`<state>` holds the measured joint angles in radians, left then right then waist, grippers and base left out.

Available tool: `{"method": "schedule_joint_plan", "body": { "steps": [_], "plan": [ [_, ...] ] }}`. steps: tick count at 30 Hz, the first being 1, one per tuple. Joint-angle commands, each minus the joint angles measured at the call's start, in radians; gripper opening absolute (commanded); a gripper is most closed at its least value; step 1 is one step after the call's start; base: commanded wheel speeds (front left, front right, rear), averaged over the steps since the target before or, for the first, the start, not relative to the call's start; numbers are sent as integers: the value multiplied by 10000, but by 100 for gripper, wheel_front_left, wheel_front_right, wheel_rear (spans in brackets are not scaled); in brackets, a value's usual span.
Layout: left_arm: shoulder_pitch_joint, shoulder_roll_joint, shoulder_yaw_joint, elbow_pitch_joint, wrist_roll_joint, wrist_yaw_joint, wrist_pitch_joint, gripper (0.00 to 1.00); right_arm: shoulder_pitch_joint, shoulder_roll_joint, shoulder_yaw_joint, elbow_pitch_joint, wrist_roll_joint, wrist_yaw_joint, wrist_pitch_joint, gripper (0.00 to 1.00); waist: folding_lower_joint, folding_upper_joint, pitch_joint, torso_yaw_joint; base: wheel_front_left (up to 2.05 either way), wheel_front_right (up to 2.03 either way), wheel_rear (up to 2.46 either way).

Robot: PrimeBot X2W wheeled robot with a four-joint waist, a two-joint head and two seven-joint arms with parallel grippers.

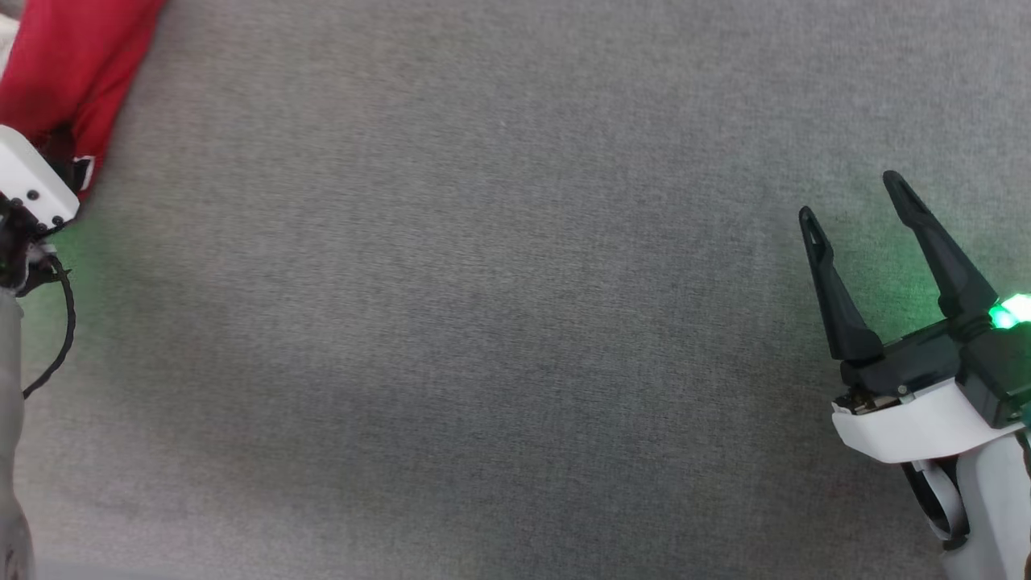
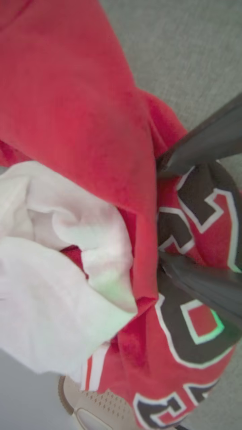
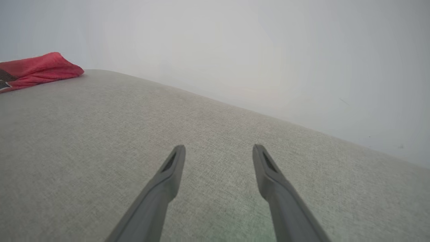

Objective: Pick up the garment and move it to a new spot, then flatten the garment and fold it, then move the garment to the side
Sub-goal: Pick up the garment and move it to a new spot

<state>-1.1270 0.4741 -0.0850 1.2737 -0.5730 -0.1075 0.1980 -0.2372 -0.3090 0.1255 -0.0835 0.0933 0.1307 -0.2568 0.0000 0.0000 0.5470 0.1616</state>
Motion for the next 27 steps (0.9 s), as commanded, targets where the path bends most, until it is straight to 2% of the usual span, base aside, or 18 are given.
{"method": "schedule_joint_plan", "body": {
  "steps": [1,4,9,11,12,13,19,27],
  "plan": [
    [-64,-31,10,67,-122,64,292,100,-105,12,-22,-73,-29,1,18,100,0,0,169,-132,0,0,0],
    [68,-198,-45,185,-139,305,1361,100,-75,17,-90,-216,-49,1,79,100,0,0,263,-152,0,0,0],
    [301,-487,15,291,-386,511,2103,100,-137,115,-99,-292,-100,1,168,100,0,0,295,-156,0,0,0],
    [398,-566,38,309,-479,421,2278,100,-184,133,-82,-276,-109,1,179,100,0,0,261,-148,0,0,0],
    [380,-537,80,302,-526,413,2074,42,-195,144,-91,-261,-99,1,177,100,0,0,238,-134,0,0,0],
    [325,-473,112,288,-548,415,1952,0,-197,160,-99,-241,-95,1,171,100,0,0,201,-118,0,0,0],
    [-289,172,-69,-21,-248,359,911,0,-114,280,-217,-67,-37,1,81,100,0,0,-239,63,0,0,0],
    [-623,813,-598,-550,258,18,-468,0,39,567,-230,233,61,1,-44,100,0,0,-1204,186,0,0,0]
  ]
}}
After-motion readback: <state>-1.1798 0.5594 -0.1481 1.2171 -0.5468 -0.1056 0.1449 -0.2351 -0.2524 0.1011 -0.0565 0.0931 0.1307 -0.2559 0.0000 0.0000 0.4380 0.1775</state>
